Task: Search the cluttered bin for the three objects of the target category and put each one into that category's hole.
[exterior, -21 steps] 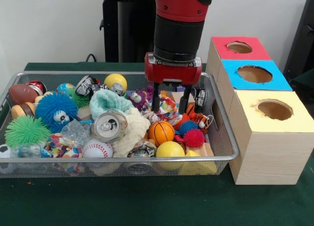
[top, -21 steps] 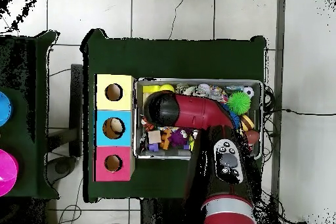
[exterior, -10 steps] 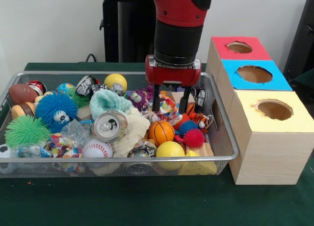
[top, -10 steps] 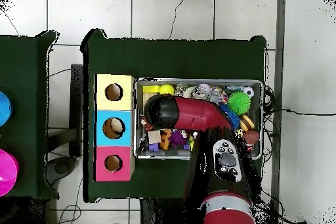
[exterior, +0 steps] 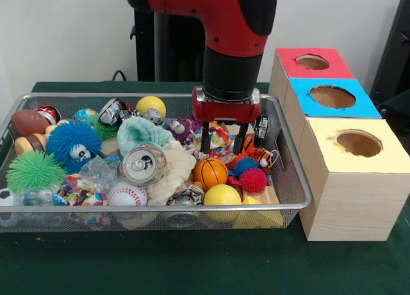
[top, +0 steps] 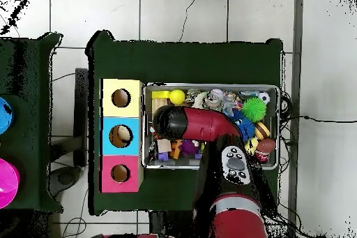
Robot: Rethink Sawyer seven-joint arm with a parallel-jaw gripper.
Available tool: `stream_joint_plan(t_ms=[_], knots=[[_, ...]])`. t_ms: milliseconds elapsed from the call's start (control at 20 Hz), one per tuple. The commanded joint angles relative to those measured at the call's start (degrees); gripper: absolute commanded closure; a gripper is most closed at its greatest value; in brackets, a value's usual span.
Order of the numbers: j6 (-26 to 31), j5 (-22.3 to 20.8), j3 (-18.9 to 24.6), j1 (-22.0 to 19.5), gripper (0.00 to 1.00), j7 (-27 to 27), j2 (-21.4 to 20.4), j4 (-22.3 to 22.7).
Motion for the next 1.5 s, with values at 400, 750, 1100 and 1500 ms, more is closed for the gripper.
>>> stream_joint_plan(t_ms=[400,750,1100,1500], knots=[[10.4,-4.5,-2.3,3.1,0.00,3.4,3.0,1.9],[8.5,-5.1,-1.6,2.1,0.00,3.0,4.5,1.9],[4.3,-5.7,-2.2,1.7,0.00,4.0,6.5,3.2],[-0.5,-6.8,-2.9,2.1,0.00,5.8,9.2,3.1]])
